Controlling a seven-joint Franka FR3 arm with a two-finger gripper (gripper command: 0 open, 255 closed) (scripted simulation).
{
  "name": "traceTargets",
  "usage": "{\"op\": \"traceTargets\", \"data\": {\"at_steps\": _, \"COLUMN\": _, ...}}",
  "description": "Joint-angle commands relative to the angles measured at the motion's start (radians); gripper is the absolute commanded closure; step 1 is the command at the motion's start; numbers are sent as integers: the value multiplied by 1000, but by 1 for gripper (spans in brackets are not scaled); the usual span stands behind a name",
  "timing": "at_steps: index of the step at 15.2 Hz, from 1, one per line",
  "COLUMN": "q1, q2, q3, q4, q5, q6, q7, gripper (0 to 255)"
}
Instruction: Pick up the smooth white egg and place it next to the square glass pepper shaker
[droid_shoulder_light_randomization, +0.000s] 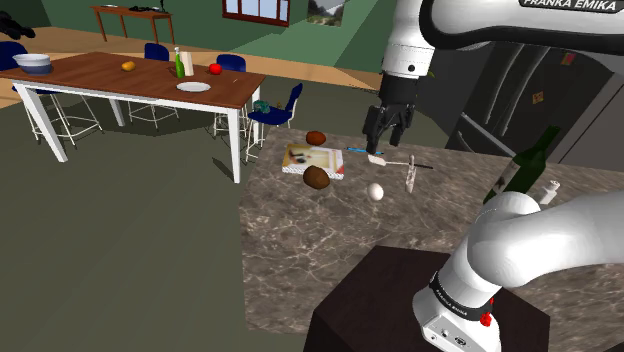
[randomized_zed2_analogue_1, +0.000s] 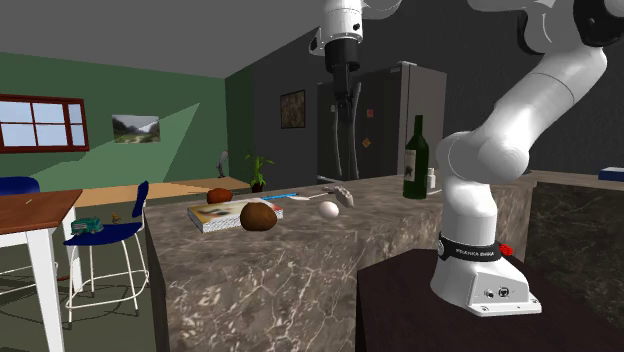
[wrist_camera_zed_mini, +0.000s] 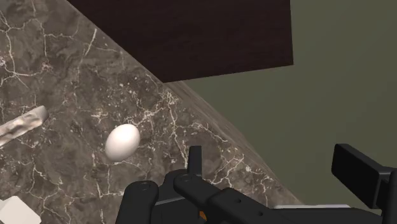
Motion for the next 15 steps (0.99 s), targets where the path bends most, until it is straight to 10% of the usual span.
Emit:
{"op": "traceTargets", "data": {"at_steps": 1, "q1": 0, "q2": 0, "q3": 0, "q4": 0, "q5": 0, "q6": 0, "q7": 0, "gripper": 0}}
{"op": "traceTargets", "data": {"at_steps": 15, "q1": -142, "q2": 21, "q3": -263, "q4": -351, "q5": -87, "q6": 504, "q7": -210, "gripper": 0}}
